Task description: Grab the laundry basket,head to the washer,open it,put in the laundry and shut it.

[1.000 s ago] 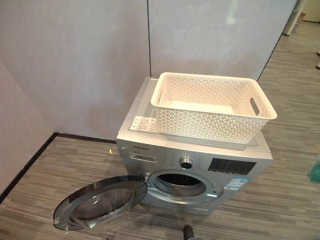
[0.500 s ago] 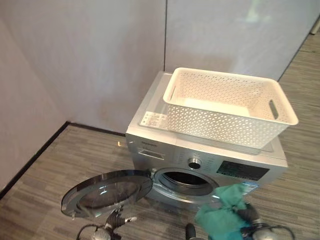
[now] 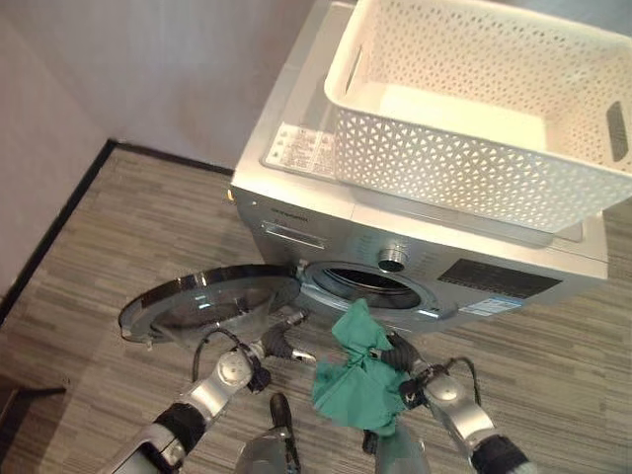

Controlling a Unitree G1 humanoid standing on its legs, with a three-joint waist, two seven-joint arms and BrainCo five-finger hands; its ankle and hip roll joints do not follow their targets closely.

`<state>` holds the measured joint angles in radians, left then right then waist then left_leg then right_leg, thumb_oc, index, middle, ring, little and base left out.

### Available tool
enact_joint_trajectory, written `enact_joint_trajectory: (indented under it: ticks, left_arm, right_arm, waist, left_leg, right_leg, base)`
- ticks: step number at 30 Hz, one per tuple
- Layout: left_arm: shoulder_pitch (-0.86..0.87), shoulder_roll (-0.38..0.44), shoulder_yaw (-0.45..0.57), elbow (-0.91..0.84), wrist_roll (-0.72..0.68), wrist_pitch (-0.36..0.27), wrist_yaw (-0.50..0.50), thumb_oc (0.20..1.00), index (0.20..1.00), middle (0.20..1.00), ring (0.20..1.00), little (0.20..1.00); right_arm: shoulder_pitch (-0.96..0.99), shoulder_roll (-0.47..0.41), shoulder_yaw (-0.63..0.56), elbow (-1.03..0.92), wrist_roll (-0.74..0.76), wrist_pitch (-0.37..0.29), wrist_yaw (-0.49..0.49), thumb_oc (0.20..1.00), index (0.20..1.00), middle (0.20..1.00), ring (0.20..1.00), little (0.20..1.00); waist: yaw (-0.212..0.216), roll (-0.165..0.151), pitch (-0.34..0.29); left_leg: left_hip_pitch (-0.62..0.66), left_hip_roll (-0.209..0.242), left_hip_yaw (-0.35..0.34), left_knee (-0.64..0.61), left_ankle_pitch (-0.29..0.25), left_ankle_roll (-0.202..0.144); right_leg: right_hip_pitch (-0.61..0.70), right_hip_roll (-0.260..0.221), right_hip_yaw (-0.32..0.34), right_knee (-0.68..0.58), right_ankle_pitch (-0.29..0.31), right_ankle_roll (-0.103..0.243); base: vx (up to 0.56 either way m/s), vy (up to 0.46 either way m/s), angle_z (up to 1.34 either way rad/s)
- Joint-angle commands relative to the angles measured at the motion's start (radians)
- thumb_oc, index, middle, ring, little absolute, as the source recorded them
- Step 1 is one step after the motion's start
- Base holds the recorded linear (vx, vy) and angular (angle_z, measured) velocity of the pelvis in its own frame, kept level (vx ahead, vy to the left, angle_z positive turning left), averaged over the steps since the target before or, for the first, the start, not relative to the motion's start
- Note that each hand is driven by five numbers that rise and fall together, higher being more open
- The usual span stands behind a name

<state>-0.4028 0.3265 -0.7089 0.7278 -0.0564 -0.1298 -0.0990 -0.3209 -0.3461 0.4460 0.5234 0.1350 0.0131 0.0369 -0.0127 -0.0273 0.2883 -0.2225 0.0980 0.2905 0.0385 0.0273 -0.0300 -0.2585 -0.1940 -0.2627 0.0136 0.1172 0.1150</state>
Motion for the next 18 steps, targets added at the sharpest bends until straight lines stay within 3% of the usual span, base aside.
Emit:
enact_joint_trajectory:
  ticks: [1,6,9,18]
  left_arm:
    - [-0.112,-0.115,0.007,0.162,0.046,-0.022,0.096,1.0,1.0,1.0,1.0,1.0]
    - [-0.252,-0.207,-0.024,0.28,0.063,-0.004,0.147,1.0,1.0,1.0,1.0,1.0]
    - [-0.296,-0.217,-0.034,0.27,0.033,-0.009,0.151,1.0,1.0,1.0,1.0,1.0]
    - [-0.284,-0.085,-0.127,-0.052,-0.048,-0.096,0.1,1.0,1.0,1.0,1.0,1.0]
  right_arm:
    - [-0.135,0.04,0.003,0.014,0.075,-0.053,-0.101,0.2,0.2,0.2,0.2,0.2]
    - [-0.268,0.07,0.023,0.023,0.104,-0.055,-0.158,0.2,0.2,0.2,0.2,0.2]
    - [-0.316,0.077,0.001,0.034,0.118,-0.062,-0.193,0.2,0.2,0.2,0.2,0.2]
    - [-0.279,0.086,-0.049,0.015,0.154,-0.114,-0.221,0.2,0.2,0.2,0.2,0.2]
  waist:
    - [-0.004,-0.043,0.007]
    - [-0.015,-0.05,0.05]
    - [-0.016,-0.045,0.075]
    - [-0.001,-0.02,0.115]
  left_leg:
    - [-0.083,-0.042,-0.007,0.018,-0.041,-0.013]
    - [-0.146,-0.02,-0.022,-0.011,0.011,-0.034]
    - [-0.173,-0.016,-0.033,-0.017,0.023,-0.038]
    - [-0.212,-0.023,-0.045,-0.017,0.03,-0.046]
  right_leg:
    - [0.016,-0.065,-0.016,-0.034,-0.014,0.08]
    - [-0.046,-0.058,-0.032,-0.044,-0.002,0.072]
    - [-0.077,-0.053,-0.035,-0.036,0.001,0.066]
    - [-0.11,-0.056,-0.046,-0.029,0.006,0.068]
  base:
    - [-0.14,-0.124,-0.28]
    - [-0.09,-0.079,0.04]
    - [-0.06,-0.048,0.17]
    - [-0.02,-0.011,0.12]
